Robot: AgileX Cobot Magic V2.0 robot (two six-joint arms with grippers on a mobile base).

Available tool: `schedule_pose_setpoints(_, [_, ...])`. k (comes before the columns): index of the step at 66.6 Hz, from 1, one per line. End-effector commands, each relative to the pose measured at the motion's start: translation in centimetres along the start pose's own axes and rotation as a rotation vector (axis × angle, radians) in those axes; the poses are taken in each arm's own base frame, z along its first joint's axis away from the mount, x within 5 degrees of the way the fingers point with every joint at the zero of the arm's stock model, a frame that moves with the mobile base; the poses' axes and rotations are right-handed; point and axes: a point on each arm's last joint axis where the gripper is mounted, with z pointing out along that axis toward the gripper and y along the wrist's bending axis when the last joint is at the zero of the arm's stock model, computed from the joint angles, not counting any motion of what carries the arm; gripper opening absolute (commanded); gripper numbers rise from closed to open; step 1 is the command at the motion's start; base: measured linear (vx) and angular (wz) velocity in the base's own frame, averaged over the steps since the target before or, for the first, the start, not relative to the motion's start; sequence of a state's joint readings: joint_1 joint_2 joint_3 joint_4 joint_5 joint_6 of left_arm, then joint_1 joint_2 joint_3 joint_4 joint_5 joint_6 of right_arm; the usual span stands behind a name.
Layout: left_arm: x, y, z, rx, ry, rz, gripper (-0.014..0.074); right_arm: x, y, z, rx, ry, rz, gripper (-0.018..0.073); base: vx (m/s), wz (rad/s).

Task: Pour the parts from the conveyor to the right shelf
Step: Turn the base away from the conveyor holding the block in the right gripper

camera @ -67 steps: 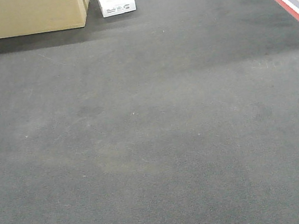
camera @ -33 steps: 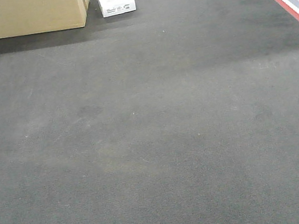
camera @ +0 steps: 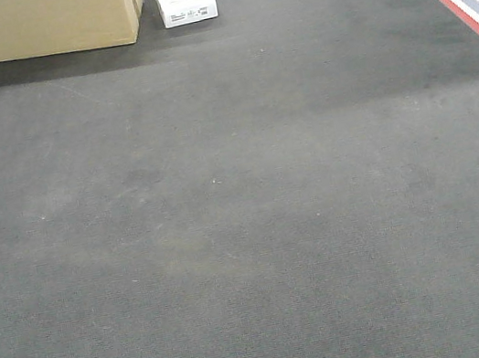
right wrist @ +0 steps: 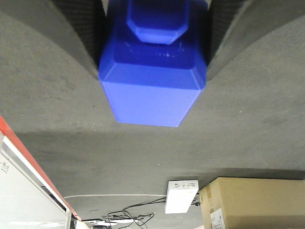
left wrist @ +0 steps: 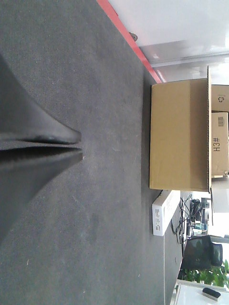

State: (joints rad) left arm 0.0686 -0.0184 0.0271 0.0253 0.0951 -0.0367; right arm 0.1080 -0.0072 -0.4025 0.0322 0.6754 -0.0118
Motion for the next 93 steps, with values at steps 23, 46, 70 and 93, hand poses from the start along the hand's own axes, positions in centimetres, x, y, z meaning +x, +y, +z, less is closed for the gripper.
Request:
schedule_pose_setpoints(23, [-1.35, -0.02, -0.18, 0.001, -0.098, -0.013, -0.0006, -1.41, -0.02, -0.24, 0.007, -0.089, -0.003, -0.0005, -0.03, -0.02])
schedule_pose_setpoints(46, [-1.35, -0.04, -0.18, 0.006, -0.097, -0.014, -0.0006, -1.38, -0.01, -0.23, 0.006, -0.085, -0.003, -0.0005, -0.19, 0.04])
schedule_pose_setpoints(70, [-1.35, -0.04, -0.18, 0.006, -0.097, -0.014, -0.0006, -1.38, -0.01, -0.23, 0.006, -0.085, -0.003, -0.0005, -0.34, 0.0])
schedule_pose_setpoints(93, [-1.35, -0.06, -0.18, 0.008, -0.097, -0.014, -0.0006, -1.38, -0.02, -0.23, 0.007, -0.085, -0.004, -0.0005, -0.43, 0.0])
